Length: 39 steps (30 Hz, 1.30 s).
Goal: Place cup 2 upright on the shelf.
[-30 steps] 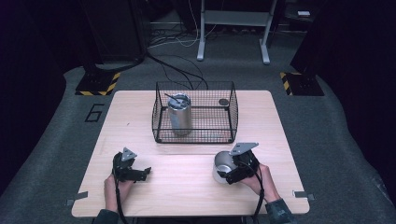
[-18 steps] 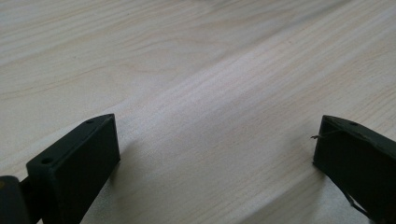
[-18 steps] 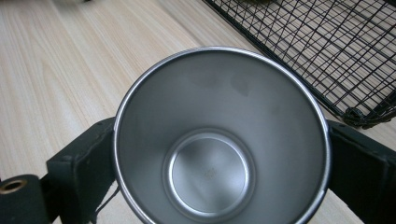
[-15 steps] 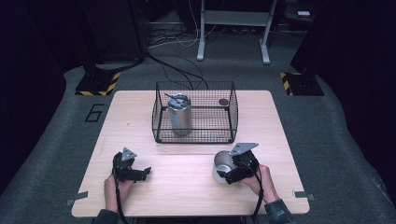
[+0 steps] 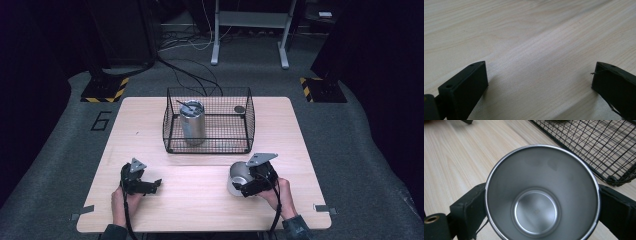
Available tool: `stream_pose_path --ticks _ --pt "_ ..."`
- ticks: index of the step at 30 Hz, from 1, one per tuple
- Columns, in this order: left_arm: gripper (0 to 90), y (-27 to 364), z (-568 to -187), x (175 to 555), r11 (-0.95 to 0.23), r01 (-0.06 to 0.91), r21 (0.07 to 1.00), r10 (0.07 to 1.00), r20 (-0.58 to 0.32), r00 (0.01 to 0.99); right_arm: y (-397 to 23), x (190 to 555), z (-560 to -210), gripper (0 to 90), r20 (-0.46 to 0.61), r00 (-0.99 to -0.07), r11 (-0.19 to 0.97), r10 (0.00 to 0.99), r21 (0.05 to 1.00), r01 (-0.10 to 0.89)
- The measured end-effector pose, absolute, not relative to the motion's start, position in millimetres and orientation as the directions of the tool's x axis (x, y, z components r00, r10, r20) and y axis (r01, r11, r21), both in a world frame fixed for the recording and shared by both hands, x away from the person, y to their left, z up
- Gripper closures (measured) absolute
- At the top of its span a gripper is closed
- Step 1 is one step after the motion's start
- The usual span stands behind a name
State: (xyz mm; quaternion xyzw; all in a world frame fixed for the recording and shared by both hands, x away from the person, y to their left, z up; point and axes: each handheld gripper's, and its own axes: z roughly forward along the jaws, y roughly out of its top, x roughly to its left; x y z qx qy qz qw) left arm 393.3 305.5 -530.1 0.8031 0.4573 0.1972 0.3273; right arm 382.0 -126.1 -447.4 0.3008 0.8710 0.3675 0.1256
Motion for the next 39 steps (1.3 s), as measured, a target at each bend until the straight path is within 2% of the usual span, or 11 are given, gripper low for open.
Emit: stream_pose_path --ticks 14,39 --pt "0.1 304.6 -531.0 392.8 -0.358 0.605 0.711 0.868 0.014 0.496 -125.0 382.0 -427.2 5.7 -0.012 -0.781 0.545 0.625 0.723 0.425" --pt "0.2 303.8 -531.2 392.1 -0.345 0.612 0.712 0.873 0.003 0.488 -108.1 403.8 -382.4 5.7 -0.009 -0.782 0.538 0.623 0.73 0.42"
